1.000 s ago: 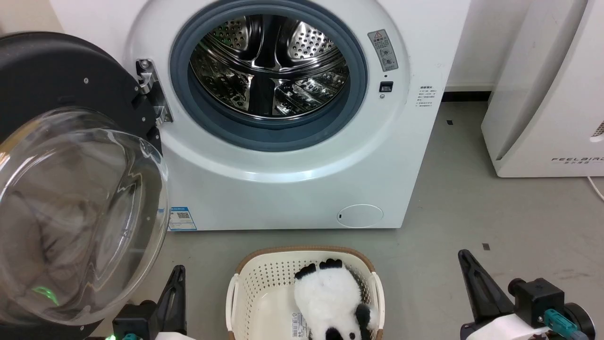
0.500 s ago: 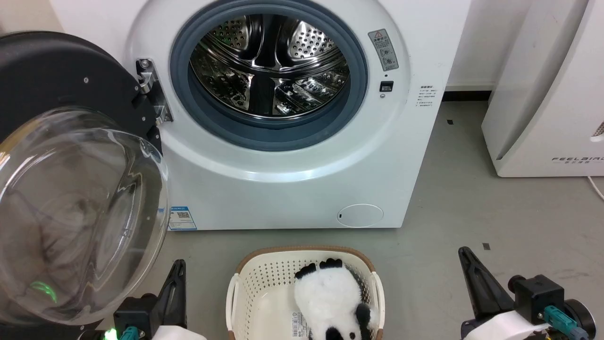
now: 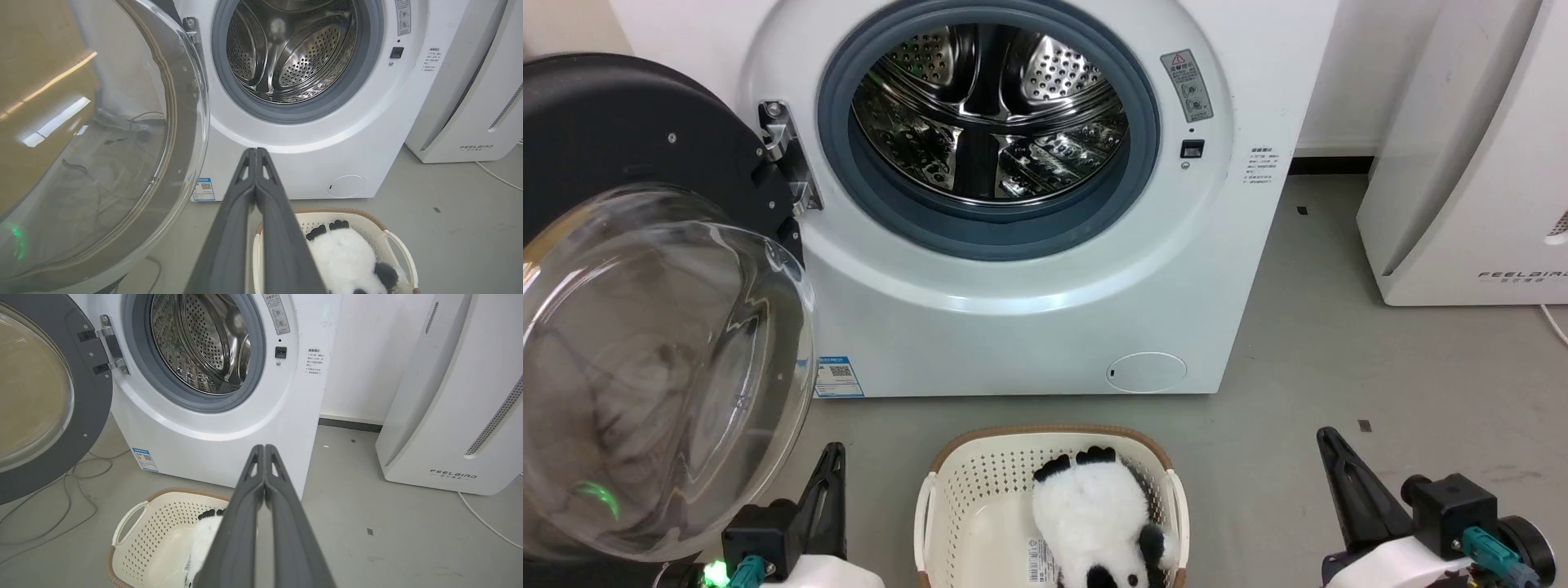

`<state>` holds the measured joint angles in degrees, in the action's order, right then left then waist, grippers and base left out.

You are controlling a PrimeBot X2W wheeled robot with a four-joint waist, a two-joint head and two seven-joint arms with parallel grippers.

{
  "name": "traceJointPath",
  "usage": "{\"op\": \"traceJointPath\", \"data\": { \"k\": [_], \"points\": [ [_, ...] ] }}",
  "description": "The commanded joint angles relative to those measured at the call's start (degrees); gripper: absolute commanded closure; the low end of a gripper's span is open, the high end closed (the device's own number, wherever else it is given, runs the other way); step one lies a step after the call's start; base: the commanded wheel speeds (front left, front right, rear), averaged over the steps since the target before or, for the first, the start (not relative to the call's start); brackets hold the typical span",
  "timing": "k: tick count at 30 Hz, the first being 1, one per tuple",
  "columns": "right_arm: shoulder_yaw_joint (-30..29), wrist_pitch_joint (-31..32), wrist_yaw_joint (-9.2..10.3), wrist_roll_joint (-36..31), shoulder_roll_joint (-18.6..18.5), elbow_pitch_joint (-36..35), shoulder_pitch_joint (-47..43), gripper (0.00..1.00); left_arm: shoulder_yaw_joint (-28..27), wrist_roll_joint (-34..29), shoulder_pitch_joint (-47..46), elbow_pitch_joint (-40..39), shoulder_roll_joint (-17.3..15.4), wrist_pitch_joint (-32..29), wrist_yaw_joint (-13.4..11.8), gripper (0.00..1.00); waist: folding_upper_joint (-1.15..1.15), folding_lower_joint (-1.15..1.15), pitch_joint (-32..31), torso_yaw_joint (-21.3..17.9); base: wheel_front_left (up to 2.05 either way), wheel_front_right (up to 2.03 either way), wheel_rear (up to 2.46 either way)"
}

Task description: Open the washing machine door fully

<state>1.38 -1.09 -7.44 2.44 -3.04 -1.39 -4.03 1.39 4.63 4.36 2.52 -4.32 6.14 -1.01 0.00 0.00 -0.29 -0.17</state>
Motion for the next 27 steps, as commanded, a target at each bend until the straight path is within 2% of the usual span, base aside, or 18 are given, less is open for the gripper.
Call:
{"op": "traceJointPath", "data": {
  "k": [1, 27],
  "points": [
    [-0.1, 0.1, -0.02, -0.3, 0.1, 0.2, 1.5, 1.0, -0.2, -0.5, -1.1, -0.3, 0.2, -0.2, 0.1, 1.0, 0.0, 0.0, 0.0, 0.0, 0.0, 0.0, 0.0],
    [-0.7, 0.6, -0.03, -1.2, 0.1, 0.7, 2.6, 1.0, -0.7, -2.3, -2.5, -1.3, 0.8, -2.9, 0.5, 1.0, 0.0, 0.0, 0.1, 0.1, 0.0, 0.0, 0.0]
  ]
}}
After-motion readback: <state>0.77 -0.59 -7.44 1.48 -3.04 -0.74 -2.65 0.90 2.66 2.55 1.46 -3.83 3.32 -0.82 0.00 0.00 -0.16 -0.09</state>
